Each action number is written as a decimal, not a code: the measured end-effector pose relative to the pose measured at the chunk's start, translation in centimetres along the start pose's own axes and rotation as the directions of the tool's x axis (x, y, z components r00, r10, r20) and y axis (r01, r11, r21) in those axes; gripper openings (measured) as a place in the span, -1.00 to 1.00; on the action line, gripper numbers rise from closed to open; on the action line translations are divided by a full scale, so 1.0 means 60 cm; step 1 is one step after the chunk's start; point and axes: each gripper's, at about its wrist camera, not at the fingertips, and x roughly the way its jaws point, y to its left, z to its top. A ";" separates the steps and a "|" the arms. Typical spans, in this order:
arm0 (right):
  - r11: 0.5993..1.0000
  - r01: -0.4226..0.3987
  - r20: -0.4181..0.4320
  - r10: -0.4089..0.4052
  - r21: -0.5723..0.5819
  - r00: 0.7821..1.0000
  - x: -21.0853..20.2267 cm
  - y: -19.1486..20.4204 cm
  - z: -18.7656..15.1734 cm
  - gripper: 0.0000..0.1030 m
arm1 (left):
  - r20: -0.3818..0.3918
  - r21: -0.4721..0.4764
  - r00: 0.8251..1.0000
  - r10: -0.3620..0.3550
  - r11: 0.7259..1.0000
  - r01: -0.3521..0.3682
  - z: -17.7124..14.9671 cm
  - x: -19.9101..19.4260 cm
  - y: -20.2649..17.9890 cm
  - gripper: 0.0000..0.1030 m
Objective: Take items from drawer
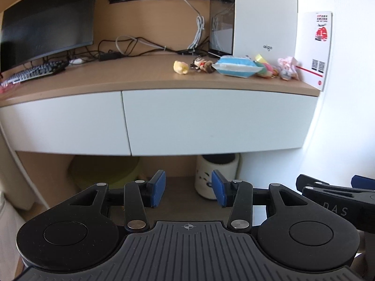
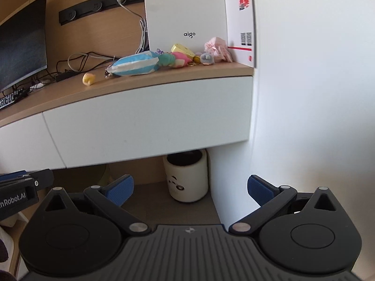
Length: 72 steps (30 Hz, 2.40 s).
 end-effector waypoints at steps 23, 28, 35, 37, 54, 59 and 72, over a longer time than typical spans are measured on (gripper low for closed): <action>0.999 0.012 0.069 -0.009 -0.047 0.998 -0.055 -0.027 -0.007 1.00 | 0.066 0.003 0.997 -0.033 0.999 0.033 -0.025 -0.053 -0.024 -0.43; 0.998 0.000 0.079 0.005 -0.069 0.997 -0.061 -0.012 -0.005 1.00 | 0.067 -0.001 0.997 -0.046 0.999 0.046 -0.026 -0.055 -0.023 -0.43; 0.997 -0.006 0.070 0.012 -0.081 0.997 -0.062 -0.003 -0.004 1.00 | 0.058 -0.002 0.997 -0.042 0.999 0.042 -0.028 -0.058 -0.019 -0.44; 0.996 -0.009 0.070 0.015 -0.084 0.997 -0.064 0.000 -0.005 1.00 | 0.057 0.000 0.998 -0.040 0.999 0.040 -0.027 -0.058 -0.018 -0.44; 0.996 0.003 0.072 0.004 -0.086 0.997 -0.057 0.010 -0.002 1.00 | 0.054 0.009 0.997 -0.046 0.999 0.046 -0.024 -0.047 -0.014 -0.44; 0.996 0.006 0.064 0.000 -0.085 0.998 -0.053 0.010 -0.005 1.00 | 0.047 0.012 0.998 -0.050 0.999 0.049 -0.024 -0.041 -0.014 -0.44; 0.997 0.014 0.057 -0.010 -0.078 0.998 -0.048 0.007 -0.004 1.00 | 0.053 0.009 0.997 -0.047 0.999 0.047 -0.019 -0.034 -0.015 -0.44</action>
